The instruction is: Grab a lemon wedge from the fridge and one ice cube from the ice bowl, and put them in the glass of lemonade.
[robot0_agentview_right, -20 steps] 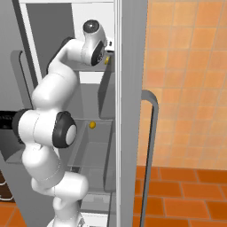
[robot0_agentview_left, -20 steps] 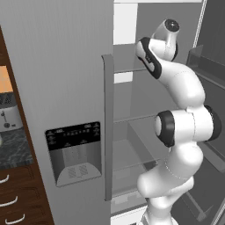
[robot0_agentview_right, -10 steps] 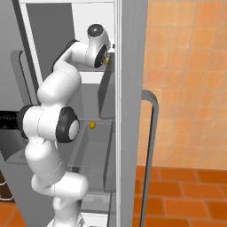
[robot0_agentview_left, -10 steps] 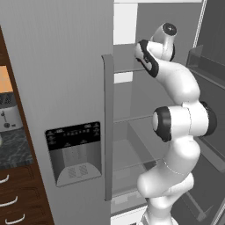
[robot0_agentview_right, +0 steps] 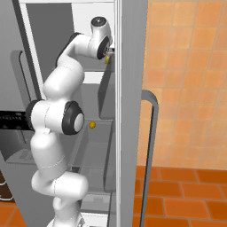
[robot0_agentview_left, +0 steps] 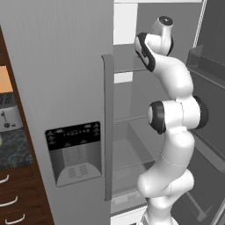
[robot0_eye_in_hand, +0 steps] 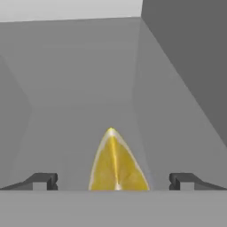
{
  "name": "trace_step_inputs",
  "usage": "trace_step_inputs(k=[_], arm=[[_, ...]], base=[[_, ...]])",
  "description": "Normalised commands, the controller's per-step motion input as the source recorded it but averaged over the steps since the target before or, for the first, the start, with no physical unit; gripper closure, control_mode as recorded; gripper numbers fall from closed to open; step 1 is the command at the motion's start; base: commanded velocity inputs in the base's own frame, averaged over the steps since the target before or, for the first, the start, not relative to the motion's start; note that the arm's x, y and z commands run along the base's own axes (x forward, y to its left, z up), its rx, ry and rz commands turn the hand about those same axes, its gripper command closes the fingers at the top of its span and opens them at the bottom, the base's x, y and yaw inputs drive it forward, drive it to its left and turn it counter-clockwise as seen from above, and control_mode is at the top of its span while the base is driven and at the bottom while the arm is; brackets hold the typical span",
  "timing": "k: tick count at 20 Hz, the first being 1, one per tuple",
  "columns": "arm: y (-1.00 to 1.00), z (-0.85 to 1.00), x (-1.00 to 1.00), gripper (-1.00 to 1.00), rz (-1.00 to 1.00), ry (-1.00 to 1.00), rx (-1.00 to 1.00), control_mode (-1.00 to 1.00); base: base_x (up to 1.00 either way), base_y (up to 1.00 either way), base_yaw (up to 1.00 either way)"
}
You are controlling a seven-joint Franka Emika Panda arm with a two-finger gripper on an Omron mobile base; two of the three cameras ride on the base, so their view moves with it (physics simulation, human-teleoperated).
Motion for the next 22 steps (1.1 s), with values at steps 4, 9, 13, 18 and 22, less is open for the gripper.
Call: trace_step_inputs(k=[4,9,13,18,22], arm=[[0.0,0.0,-0.02,-1.0,0.0,0.01,0.0,-1.0],[0.0,-0.05,-0.05,-1.0,0.0,0.0,0.0,-1.0],[0.0,-0.31,-0.04,-1.0,0.0,0.0,0.0,-1.0],[0.0,-0.16,-0.17,-1.0,0.0,0.0,0.0,-1.0],[0.01,-0.32,0.0,-1.0,0.0,0.0,0.0,-1.0]], base=[[0.0,0.0,0.0],[0.0,0.0,0.0],[0.0,0.0,0.0],[0.0,0.0,0.0],[0.0,0.0,0.0]])
